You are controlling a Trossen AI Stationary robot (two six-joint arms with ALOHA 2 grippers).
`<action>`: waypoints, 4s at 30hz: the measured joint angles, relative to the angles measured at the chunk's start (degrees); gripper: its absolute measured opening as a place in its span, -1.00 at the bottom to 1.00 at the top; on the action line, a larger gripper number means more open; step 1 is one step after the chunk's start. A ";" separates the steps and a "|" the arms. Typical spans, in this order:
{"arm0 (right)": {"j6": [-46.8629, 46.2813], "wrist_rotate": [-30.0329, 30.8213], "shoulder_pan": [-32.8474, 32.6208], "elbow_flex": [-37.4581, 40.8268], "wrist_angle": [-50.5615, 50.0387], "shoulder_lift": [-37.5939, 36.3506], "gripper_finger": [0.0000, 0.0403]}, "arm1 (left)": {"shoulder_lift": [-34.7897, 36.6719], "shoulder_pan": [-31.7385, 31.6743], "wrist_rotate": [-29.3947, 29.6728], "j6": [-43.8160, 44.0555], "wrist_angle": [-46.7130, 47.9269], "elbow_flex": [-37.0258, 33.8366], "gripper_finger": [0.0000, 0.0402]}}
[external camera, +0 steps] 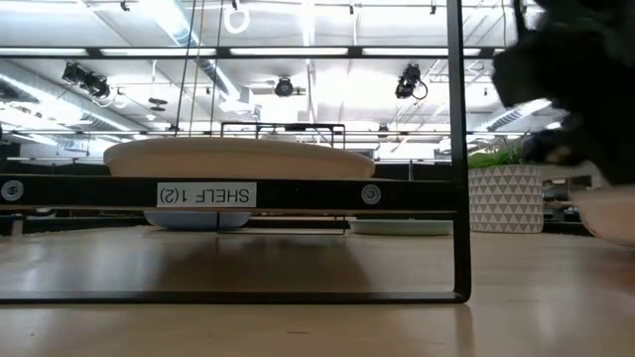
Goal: Place and stack plates onto a shelf
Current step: Stack the light orange plate on the gray plate on the shelf, then stack the orange plate on the pink plate on the shelf
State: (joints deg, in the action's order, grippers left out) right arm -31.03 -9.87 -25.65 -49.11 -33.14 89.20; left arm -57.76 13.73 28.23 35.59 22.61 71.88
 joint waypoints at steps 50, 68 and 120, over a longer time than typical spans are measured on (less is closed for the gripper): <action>2.40 12.98 17.41 -30.46 7.06 18.17 -0.57 | 0.53 0.01 -0.63 -3.27 -5.92 0.02 0.23; 20.80 2.13 13.78 -30.44 9.41 16.54 -0.53 | 0.48 0.01 -1.11 -1.94 -2.64 0.02 0.23; 48.83 3.18 12.11 -0.42 -19.71 4.22 -0.56 | -0.35 1.63 -11.91 12.79 20.91 -0.02 0.23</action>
State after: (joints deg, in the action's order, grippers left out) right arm 17.80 -6.69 -13.54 -49.53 -52.85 93.41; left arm -58.11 15.35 16.32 48.38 43.52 71.85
